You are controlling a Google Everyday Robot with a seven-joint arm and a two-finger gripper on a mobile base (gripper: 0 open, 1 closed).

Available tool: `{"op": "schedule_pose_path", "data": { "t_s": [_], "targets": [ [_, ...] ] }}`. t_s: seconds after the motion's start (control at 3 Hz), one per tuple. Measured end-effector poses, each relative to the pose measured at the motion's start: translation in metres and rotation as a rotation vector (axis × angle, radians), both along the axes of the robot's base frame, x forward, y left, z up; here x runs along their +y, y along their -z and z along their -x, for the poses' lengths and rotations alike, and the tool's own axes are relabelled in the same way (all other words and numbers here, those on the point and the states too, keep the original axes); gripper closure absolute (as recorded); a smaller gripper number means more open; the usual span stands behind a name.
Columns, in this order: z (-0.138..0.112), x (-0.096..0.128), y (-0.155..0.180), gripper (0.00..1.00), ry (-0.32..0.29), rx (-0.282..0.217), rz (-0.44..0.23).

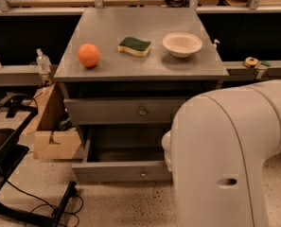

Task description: Open middle drawer

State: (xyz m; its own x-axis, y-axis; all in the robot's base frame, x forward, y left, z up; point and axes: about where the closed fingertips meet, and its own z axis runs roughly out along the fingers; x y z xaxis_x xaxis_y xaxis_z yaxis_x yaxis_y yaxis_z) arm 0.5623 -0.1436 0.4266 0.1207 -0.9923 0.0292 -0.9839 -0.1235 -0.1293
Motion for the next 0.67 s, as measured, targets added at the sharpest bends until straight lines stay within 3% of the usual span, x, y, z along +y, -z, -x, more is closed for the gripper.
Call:
{"op": "schedule_pose_path", "data": {
  "t_s": [0.67],
  "targets": [
    [0.0,0.0,-0.0006,1.0,0.0,0.0,0.0]
  ]
}}
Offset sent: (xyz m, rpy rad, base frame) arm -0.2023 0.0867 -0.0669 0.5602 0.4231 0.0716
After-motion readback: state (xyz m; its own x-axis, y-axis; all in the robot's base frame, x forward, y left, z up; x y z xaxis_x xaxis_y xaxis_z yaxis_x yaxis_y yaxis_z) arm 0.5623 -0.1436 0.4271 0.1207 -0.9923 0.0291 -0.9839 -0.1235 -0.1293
